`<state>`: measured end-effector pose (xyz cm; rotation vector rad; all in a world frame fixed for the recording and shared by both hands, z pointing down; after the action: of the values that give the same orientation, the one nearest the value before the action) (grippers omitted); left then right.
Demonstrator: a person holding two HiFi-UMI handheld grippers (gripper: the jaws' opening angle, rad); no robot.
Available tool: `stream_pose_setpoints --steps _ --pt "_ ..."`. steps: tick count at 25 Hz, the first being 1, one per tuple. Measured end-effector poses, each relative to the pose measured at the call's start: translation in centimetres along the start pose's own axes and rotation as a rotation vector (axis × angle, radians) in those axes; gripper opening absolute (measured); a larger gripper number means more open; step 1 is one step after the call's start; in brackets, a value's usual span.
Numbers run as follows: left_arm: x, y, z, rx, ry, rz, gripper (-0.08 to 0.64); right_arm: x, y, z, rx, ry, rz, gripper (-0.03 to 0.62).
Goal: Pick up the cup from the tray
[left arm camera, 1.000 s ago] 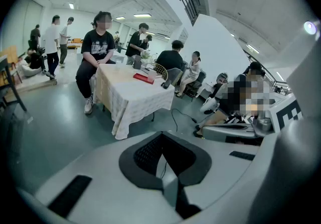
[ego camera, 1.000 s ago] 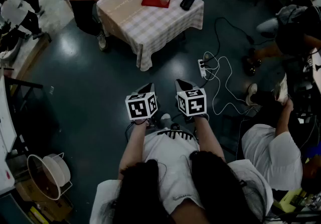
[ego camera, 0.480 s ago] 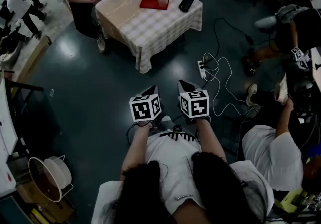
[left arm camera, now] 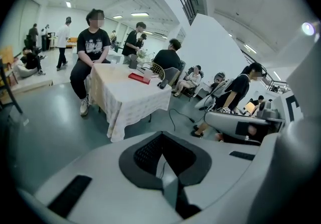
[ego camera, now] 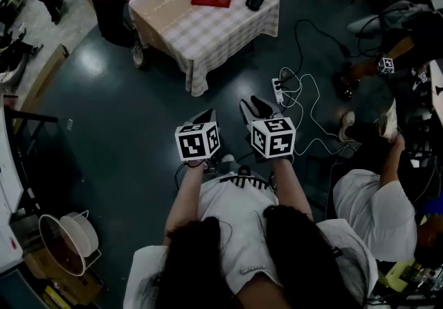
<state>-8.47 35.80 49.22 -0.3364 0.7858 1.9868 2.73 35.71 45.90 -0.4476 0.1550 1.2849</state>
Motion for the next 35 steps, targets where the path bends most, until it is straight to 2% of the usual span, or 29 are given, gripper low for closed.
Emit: stream_pose_setpoints --steps 2,3,7,11,16,24,35 --pt "-0.6 0.8 -0.8 -0.039 -0.002 -0.021 0.003 -0.7 0.0 -0.3 0.020 0.000 -0.012 0.171" --pt "-1.0 1.1 -1.2 -0.047 -0.002 -0.024 0.003 -1.1 -0.1 -0.5 0.031 -0.001 -0.011 0.183" --pt "-2.5 1.7 -3.0 -0.015 -0.007 -0.002 0.003 -3.0 -0.9 -1.4 0.031 -0.002 0.000 0.187" --pt "-4.6 2.6 -4.5 -0.036 0.009 -0.007 0.003 -5.3 -1.6 -2.3 0.023 0.006 0.006 0.196" --pt "-8.1 3.5 -7.6 -0.017 0.008 0.024 0.003 -9.2 -2.4 -4.2 0.005 0.009 0.003 0.201" --pt "-12.9 4.8 -13.0 -0.039 0.002 0.084 0.003 -14.7 -4.2 -7.1 -0.010 0.008 0.033 0.206" --pt "-16.9 8.6 -17.9 -0.048 0.020 0.089 0.003 -21.1 -4.7 -10.1 -0.029 -0.005 0.064 0.210"
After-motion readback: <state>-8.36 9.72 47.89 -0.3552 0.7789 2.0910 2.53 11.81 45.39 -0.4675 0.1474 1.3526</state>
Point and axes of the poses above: the fingertips, and each gripper's own axes: x backward along the fingers, y to its left, z out of its underside, the point moved 1 cm from there along x, backward along the fingers, and after that the axes turned 12 degrees about -y, right-handed, at the moved point
